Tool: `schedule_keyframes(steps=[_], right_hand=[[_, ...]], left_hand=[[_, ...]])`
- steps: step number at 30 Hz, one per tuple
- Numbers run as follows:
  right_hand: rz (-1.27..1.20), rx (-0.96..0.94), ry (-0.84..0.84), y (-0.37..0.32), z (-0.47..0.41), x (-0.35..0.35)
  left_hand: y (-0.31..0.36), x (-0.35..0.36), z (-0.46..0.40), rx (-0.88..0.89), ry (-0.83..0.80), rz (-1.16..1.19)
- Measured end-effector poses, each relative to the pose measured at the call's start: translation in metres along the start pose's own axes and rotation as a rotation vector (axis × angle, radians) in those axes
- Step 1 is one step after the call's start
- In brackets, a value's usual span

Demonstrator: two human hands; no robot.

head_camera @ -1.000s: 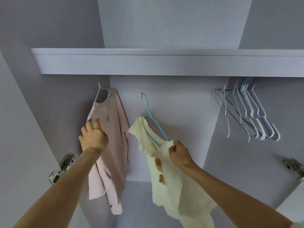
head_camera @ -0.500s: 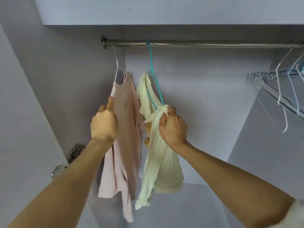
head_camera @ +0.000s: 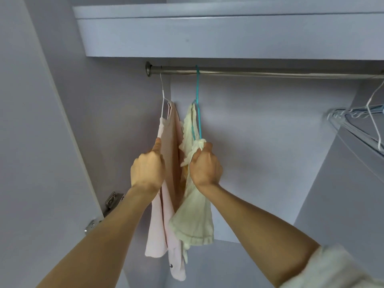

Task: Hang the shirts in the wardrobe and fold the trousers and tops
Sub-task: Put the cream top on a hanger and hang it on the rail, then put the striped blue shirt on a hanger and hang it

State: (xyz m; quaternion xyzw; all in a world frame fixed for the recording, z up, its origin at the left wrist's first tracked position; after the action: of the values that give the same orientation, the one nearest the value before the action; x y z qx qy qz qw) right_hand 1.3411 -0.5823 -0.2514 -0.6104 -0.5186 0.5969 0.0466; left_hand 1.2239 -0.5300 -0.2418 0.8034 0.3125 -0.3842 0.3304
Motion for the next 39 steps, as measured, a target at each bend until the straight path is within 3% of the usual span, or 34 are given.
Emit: schedule_keyframes(steps=[3,6,9,16,21,27,33,39], right_hand=[[-0.001,-0.046,-0.013,0.004,0.013,-0.001],[0.105,-0.209,0.007,0.013,0.032,-0.012],[0.050,-0.366,0.005,0.021,0.055,-0.036],[-0.135,-0.482,-0.319,0.036,0.133,-0.084],[-0.280,-0.488,-0.641,0.054,0.229,-0.090],[-0.310,-0.664,-1.078,0.062,0.364,-0.083],[-0.259,-0.943,-1.518,0.047,0.521,-0.105],[-0.074,-1.254,-1.841,0.029,0.687,-0.145]], left_hand=[[-0.003,-0.006,0.005,0.002,-0.020,-0.017],[0.001,-0.018,0.017,-0.022,-0.088,0.028],[0.006,-0.034,0.042,-0.016,-0.069,0.061],[0.016,-0.082,0.158,-0.083,0.003,0.188],[0.010,-0.122,0.294,-0.402,0.129,0.180],[0.008,-0.176,0.468,-0.838,0.284,-0.001],[0.034,-0.254,0.644,-1.257,0.422,-0.202],[0.087,-0.346,0.810,-1.594,0.649,-0.418]])
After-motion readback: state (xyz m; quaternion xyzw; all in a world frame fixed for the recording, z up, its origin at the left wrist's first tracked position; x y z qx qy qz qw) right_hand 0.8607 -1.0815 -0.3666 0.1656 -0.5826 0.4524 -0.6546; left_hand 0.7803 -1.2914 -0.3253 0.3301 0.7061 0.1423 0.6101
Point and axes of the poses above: each hand's wrist, its own z-axis away from the middle knuckle, its own x-axis out of the palm, y = z × x, the point moved 1 cm from there along -z, towards the middle knuckle, and after that the axes turned 8 degrees about x, right-handed, at the moved point
